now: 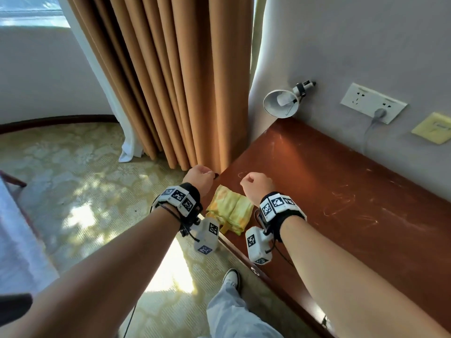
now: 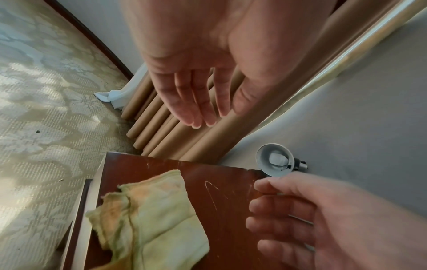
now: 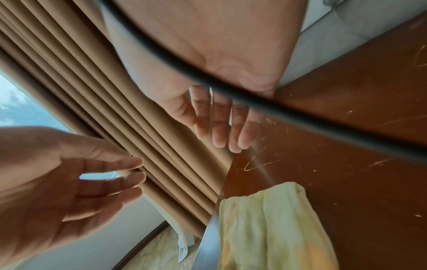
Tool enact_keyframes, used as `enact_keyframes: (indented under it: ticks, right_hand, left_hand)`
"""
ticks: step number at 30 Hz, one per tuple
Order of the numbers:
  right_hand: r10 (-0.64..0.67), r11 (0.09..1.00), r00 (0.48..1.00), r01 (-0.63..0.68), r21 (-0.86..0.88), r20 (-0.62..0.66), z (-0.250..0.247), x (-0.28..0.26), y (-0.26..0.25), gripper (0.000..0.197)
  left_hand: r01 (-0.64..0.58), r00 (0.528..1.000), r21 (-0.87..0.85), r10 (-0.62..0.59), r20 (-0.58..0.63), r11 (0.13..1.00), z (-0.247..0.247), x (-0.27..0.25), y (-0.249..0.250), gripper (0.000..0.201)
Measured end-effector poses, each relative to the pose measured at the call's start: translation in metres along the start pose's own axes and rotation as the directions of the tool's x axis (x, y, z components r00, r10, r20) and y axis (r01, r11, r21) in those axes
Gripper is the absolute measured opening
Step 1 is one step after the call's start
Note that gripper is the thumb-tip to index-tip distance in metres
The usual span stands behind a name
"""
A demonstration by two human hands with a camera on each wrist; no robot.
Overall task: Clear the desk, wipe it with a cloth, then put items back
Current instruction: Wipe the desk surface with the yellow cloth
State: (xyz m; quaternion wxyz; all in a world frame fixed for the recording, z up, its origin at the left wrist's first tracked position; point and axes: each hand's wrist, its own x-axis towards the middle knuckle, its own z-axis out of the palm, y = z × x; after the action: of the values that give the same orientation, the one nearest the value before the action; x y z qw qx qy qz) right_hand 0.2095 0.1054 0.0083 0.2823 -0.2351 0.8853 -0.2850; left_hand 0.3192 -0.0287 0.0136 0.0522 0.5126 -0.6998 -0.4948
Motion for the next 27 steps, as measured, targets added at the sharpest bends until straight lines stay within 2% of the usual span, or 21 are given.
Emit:
enact_keyframes:
  ticks: [4, 9, 14, 19, 21, 23, 27]
  right_hand:
    - [0.081, 0.996, 0.997, -0.081, 0.045, 0.012, 0.008, 0.034, -0.01, 0.022]
    - [0.128, 0.989, 0.991, -0.125, 0.078, -0.038, 0.011, 0.054, -0.01, 0.023]
    - [0.195, 0.979, 0.976, -0.186, 0.086, -0.099, 0.015, 0.055, -0.002, 0.026]
    - [0.309, 0.949, 0.933, -0.291, 0.12, -0.182, 0.024, 0.033, 0.011, 0.027]
    - [0.369, 0.928, 0.906, -0.347, 0.138, -0.206, 0.027, 0.02, 0.018, 0.028]
    - [0.429, 0.901, 0.868, -0.393, 0.183, -0.249, 0.03, 0.005, 0.022, 0.03]
    - [0.503, 0.864, 0.791, -0.452, 0.221, -0.348, 0.044, -0.019, 0.022, 0.027]
  left_hand:
    - [0.029, 0.998, 0.038, -0.031, 0.048, 0.999, -0.006, 0.037, 0.007, 0.019]
    - [0.054, 0.989, 0.102, -0.067, 0.131, 0.993, -0.001, 0.072, 0.013, 0.016]
    - [-0.08, 0.973, 0.247, 0.022, 0.228, 0.966, 0.019, 0.089, 0.021, 0.016]
    - [-0.135, 0.92, 0.292, 0.01, 0.392, 0.947, 0.045, 0.104, 0.017, 0.015]
    - [-0.206, 0.883, 0.309, 0.04, 0.468, 0.928, 0.052, 0.103, 0.014, 0.014]
    - [-0.275, 0.841, 0.315, 0.068, 0.537, 0.908, 0.059, 0.103, 0.012, 0.023]
    - [-0.343, 0.781, 0.31, 0.086, 0.618, 0.887, 0.063, 0.104, 0.004, 0.028]
